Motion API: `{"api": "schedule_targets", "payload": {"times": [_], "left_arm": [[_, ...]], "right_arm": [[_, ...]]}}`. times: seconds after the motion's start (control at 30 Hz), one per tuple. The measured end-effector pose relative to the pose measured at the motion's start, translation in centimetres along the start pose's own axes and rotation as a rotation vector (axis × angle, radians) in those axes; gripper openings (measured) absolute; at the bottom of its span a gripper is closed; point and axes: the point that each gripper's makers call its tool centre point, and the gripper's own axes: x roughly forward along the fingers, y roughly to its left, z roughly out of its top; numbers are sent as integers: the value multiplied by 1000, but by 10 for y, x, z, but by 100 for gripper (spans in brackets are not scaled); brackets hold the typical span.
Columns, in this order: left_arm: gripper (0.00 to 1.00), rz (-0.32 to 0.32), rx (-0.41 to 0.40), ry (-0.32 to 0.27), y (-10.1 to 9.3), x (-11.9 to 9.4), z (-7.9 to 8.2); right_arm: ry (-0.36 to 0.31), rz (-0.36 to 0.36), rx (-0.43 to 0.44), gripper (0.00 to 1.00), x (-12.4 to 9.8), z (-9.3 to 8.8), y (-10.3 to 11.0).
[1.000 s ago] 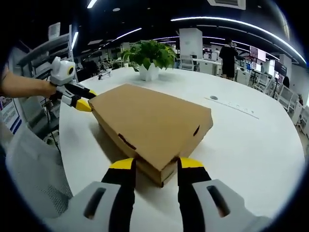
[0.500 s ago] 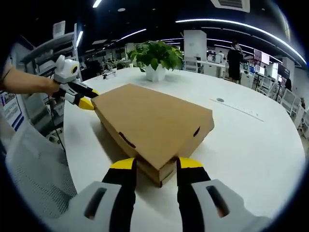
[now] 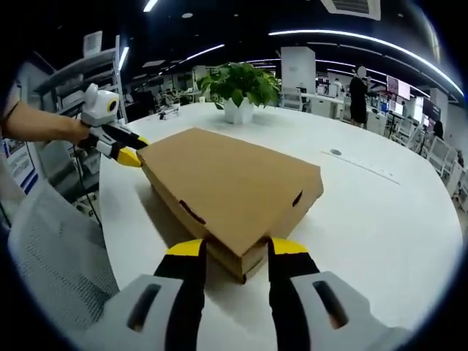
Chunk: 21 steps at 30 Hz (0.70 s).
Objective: Operate the shoe box by opening the lid, removing the specified soft item, and placing it in the target area until the item is outside and the box remains undamaged.
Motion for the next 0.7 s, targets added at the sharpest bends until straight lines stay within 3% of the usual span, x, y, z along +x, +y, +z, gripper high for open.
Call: {"api": "schedule_targets", "payload": {"times": [0.2, 0.37, 0.7], "left_arm": [[44, 10, 0, -18, -1, 0, 0], [52, -17, -22, -39, -6, 0, 1], [71, -78, 18, -8, -21, 0, 0]], "right_arm": [[-10, 5, 0, 33, 0, 0, 0], [-8, 11, -8, 37, 0, 0, 2], [6, 49, -17, 48, -1, 1, 12]]}}
